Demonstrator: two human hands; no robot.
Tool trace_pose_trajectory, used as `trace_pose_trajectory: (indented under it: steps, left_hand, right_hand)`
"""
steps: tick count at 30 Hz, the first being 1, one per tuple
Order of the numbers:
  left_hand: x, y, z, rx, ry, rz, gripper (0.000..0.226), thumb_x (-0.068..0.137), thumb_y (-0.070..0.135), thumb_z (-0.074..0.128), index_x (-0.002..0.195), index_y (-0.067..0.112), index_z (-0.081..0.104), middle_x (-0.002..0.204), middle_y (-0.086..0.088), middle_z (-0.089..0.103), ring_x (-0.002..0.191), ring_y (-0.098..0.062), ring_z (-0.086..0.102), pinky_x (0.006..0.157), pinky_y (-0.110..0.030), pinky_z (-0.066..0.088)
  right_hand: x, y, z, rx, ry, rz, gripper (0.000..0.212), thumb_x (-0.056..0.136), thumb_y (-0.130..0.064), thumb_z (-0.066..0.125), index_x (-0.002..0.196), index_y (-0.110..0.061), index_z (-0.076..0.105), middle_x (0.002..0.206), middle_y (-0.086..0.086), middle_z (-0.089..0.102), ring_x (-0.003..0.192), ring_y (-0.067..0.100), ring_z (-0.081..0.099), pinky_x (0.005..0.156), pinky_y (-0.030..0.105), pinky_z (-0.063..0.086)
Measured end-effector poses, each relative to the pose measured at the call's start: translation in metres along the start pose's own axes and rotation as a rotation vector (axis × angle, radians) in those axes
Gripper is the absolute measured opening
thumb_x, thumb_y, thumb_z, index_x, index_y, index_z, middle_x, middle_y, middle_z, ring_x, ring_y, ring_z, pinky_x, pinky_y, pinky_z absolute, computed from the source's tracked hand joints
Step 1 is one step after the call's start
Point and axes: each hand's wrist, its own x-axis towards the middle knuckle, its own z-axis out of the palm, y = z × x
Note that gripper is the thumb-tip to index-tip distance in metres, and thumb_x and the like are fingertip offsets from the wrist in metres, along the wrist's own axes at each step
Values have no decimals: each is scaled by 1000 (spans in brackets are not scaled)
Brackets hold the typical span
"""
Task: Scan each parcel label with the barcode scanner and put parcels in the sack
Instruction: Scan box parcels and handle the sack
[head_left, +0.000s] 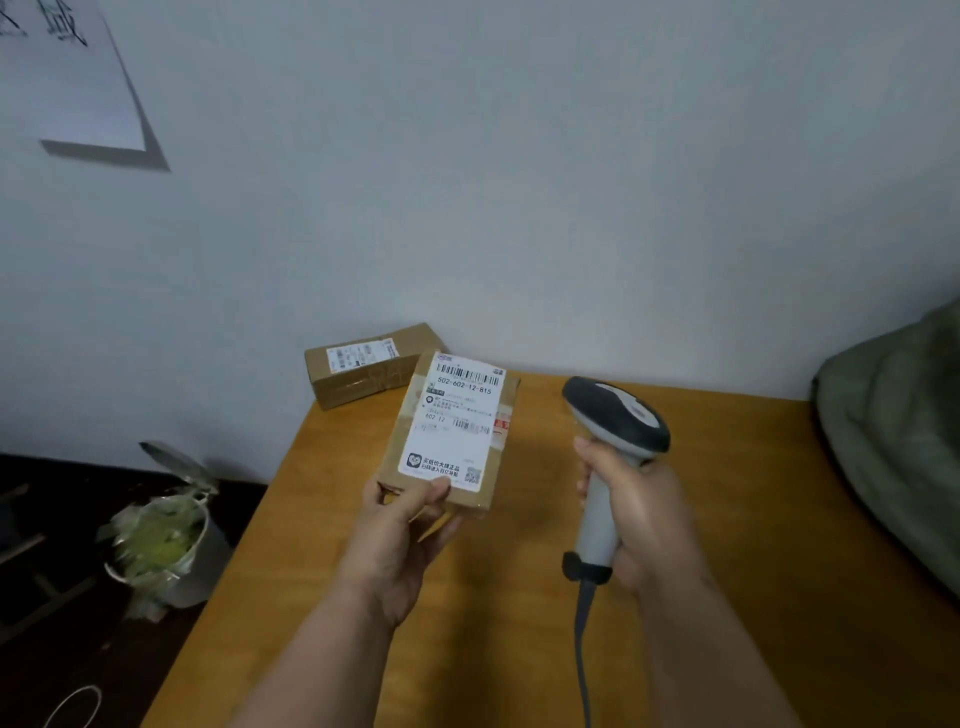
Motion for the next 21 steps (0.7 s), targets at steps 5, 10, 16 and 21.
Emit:
trace_pose_trajectory:
  steps: [5,10,16,21]
  left_hand:
    - [-24,16,-10,-29,-1,116,81,64,-2,75,137,20,48,116,-10,72,107,-28,70,77,-38,60]
    - [-40,25,-15,-62,-34,196,81,60,0,77,135,16,51,117,-11,72,111,-27,68,83,-39,59]
    - [-53,28,-20,-137,-4,230,71,69,-11,74,133,11,50,116,-14,71,107,-26,69,74,-33,61]
    - [-57,32,-20,-149,-19,251,82,64,-9,76,138,11,46,118,-13,71,110,-27,68,75,-33,61]
  right_hand:
    - [-53,-16,14,-40,-165,-29,10,82,-19,78,87,-12,73,70,4,66,66,19,59,65,35,48]
    - [-93,-25,24,-50,-302,-41,8,81,-14,76,85,-7,73,69,6,65,61,16,57,59,30,46]
    - [-118,-29,23,-44,-346,-38,3,81,-8,74,80,-7,72,65,6,62,56,14,56,56,28,45]
    - [-128,-33,24,-65,-369,-47,5,81,-6,73,76,-8,71,64,8,62,55,14,56,56,28,45]
